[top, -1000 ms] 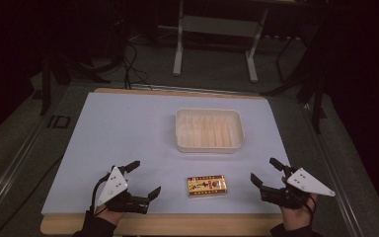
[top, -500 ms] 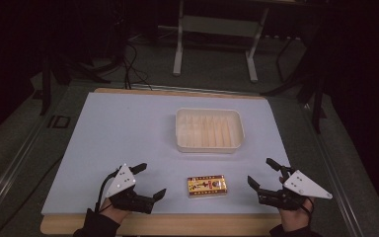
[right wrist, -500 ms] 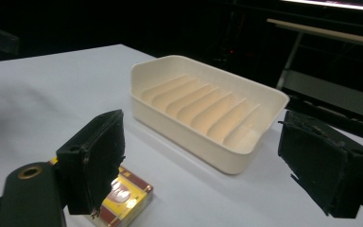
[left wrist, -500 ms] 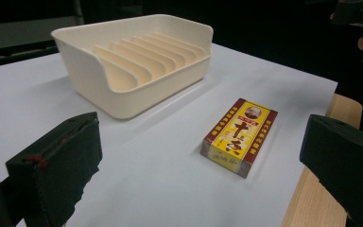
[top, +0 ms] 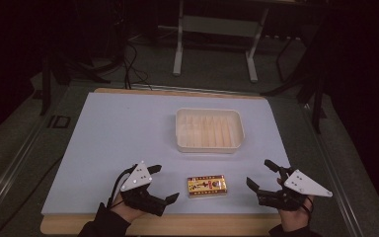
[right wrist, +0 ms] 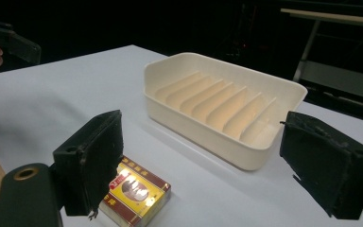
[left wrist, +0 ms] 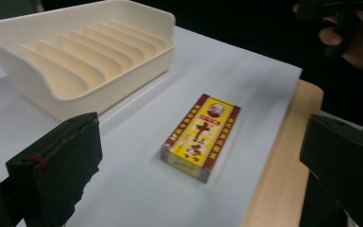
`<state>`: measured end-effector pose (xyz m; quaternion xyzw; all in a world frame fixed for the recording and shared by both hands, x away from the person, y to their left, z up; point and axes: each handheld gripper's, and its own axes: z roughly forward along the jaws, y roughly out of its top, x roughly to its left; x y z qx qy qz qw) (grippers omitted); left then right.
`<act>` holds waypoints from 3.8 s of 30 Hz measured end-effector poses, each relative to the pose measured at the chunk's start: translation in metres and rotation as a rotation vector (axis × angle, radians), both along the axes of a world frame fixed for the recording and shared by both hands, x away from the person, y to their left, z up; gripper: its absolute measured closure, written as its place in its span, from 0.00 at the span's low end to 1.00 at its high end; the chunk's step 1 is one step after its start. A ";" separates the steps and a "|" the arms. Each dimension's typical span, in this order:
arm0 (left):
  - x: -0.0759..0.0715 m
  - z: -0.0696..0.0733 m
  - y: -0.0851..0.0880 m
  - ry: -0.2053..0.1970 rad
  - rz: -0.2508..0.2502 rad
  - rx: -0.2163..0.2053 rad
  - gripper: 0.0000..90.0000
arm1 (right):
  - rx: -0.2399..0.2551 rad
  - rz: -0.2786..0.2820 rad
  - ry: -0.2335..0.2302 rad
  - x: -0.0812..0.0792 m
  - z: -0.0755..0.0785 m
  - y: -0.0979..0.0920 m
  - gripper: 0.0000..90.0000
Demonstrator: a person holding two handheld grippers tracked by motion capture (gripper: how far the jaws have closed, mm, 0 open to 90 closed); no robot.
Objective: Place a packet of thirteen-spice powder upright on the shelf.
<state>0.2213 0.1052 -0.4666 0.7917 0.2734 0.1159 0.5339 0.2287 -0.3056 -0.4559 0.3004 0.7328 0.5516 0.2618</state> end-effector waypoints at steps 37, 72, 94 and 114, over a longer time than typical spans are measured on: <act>0.029 -0.004 -0.068 -0.003 -0.185 0.120 0.02 | 0.006 0.072 -0.003 0.000 -0.002 0.004 0.15; 0.066 -0.043 -0.109 0.021 -0.283 0.236 0.09 | 0.012 0.098 0.029 0.001 -0.005 0.005 0.15; 0.084 -0.066 -0.118 0.078 -0.329 0.344 0.17 | 0.015 0.108 0.040 0.001 -0.006 0.006 0.15; 0.080 -0.072 -0.124 0.068 -0.334 0.427 0.31 | 0.021 0.108 0.049 0.002 -0.006 0.005 0.16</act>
